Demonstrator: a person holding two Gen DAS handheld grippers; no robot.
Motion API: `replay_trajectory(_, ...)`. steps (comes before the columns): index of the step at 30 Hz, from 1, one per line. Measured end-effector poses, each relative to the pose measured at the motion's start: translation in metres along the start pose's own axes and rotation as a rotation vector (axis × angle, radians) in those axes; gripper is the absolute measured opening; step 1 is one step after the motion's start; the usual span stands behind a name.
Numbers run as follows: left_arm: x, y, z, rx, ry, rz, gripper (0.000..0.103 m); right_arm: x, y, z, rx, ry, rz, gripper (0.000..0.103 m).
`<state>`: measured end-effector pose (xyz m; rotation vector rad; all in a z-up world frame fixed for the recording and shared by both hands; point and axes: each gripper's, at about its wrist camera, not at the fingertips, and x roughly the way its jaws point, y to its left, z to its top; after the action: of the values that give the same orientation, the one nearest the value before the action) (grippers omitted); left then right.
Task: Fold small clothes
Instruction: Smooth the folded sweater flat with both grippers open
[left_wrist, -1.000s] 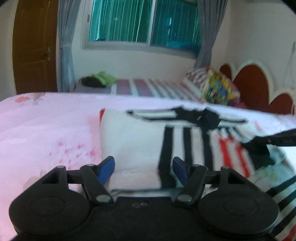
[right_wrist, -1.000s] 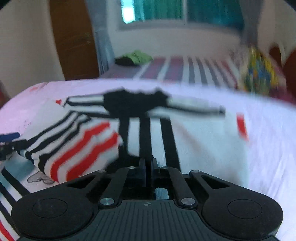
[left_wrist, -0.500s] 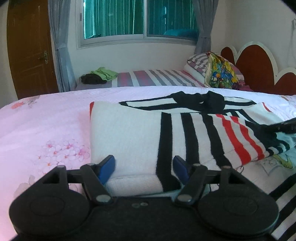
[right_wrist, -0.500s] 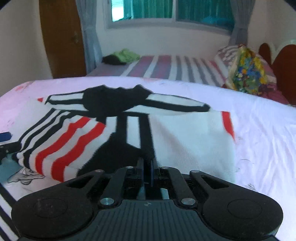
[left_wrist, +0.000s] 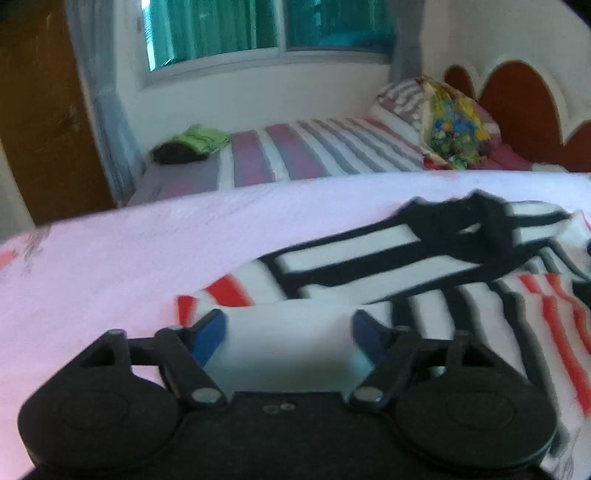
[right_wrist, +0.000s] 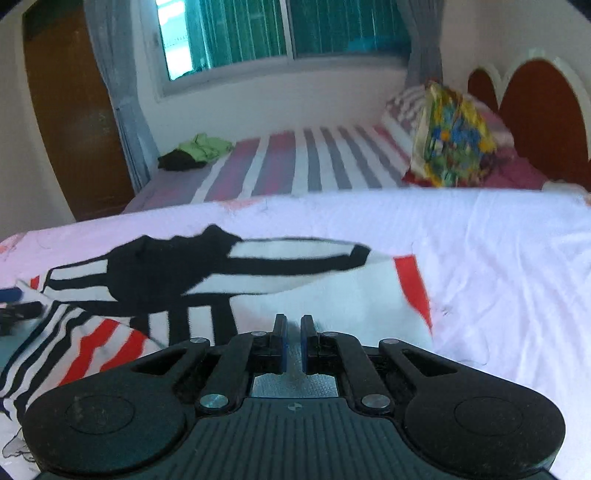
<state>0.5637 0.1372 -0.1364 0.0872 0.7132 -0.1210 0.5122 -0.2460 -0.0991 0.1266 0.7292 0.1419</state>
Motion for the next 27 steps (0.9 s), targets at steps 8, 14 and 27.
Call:
replay_trajectory(8,-0.026,0.009,-0.006,-0.062,-0.021,0.103,0.074,-0.023,0.008,-0.002,0.013,-0.024,0.063,0.004)
replay_trajectory(14,-0.037,-0.043,-0.005,0.085,-0.100,-0.001,0.084,-0.014,0.070,-0.010,-0.077,0.016,0.250,0.004)
replay_trajectory(27,-0.063,-0.079,-0.018,0.054,-0.080,-0.016,0.088,0.001,0.126,-0.013,-0.107,0.078,0.246,0.004)
